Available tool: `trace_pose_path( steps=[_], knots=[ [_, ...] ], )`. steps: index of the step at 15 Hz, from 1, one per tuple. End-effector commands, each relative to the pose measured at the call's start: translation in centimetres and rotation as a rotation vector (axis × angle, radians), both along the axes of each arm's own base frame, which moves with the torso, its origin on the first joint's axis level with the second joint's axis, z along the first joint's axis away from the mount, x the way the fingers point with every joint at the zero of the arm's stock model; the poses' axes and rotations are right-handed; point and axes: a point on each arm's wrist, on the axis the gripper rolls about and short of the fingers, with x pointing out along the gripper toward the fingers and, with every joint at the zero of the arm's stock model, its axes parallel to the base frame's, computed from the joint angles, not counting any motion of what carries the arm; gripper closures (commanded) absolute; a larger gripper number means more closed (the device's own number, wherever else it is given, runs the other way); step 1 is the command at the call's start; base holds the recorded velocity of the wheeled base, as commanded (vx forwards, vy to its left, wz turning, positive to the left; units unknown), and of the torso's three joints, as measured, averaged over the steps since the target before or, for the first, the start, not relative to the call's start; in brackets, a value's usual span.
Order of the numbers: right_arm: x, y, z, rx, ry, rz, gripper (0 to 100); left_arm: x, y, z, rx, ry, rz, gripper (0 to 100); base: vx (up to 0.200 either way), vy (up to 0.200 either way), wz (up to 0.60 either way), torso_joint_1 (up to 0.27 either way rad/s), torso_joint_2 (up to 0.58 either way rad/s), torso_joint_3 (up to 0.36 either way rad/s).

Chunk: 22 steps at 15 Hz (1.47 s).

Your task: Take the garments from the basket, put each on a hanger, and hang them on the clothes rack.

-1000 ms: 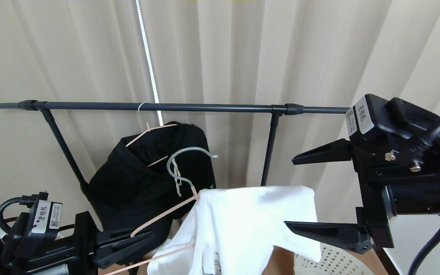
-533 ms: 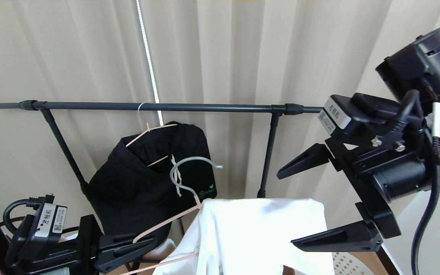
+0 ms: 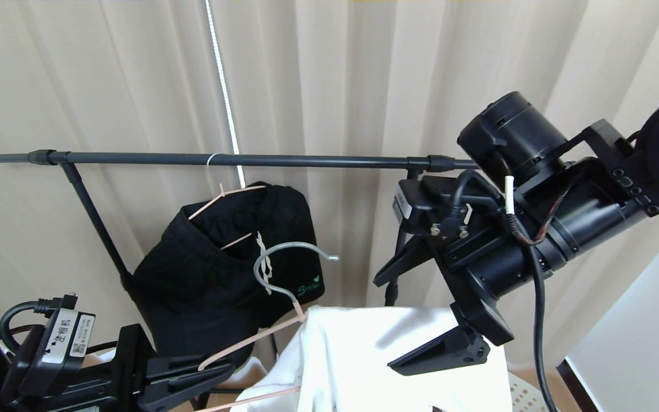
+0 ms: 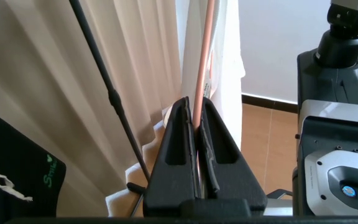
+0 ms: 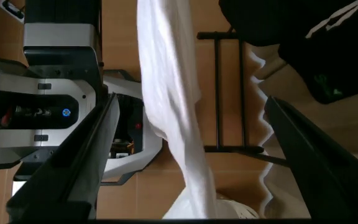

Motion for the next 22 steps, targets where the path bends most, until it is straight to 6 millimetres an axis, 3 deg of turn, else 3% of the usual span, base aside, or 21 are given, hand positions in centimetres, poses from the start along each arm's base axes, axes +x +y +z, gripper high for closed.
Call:
trace_pose_path(
  steps=[1,14,22],
  knots=[
    [0.6,0.8,-1.2,-0.021,0.027,0.008,0,0.0,0.0,0.0,-0.001,-0.002,-0.002,100,0.000,0.000,0.00,0.000,0.00,0.000],
    [1.2,1.6,-2.0,-0.087,-0.001,-0.014,0,-0.1,0.0,0.1,-0.003,-0.009,0.000,100,0.000,0.000,0.00,0.000,0.00,0.000],
    [0.7,1.1,-0.9,-0.108,-0.068,-0.049,0,0.0,0.0,0.1,-0.003,-0.009,0.003,100,0.000,0.000,0.00,0.000,0.00,0.000]
  ],
)
